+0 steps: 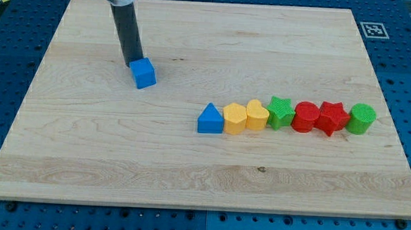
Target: Move the blue cube left to the blue triangle
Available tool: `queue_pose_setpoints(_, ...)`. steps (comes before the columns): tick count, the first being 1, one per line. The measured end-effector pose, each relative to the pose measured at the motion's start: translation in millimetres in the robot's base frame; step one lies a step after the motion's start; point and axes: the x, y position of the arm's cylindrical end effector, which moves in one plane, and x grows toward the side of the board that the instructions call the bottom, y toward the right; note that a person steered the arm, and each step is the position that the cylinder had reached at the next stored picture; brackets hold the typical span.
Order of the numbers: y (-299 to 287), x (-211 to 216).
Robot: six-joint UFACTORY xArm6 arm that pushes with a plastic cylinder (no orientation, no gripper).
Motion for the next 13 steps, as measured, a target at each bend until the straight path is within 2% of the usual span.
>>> queue_pose_setpoints(2, 21.5, 6.9)
queue_pose_setpoints(5, 15.8, 20.6)
queue_pose_setpoints(9, 16.3, 84.5)
queue_pose_setpoints(13, 15.4, 93.2)
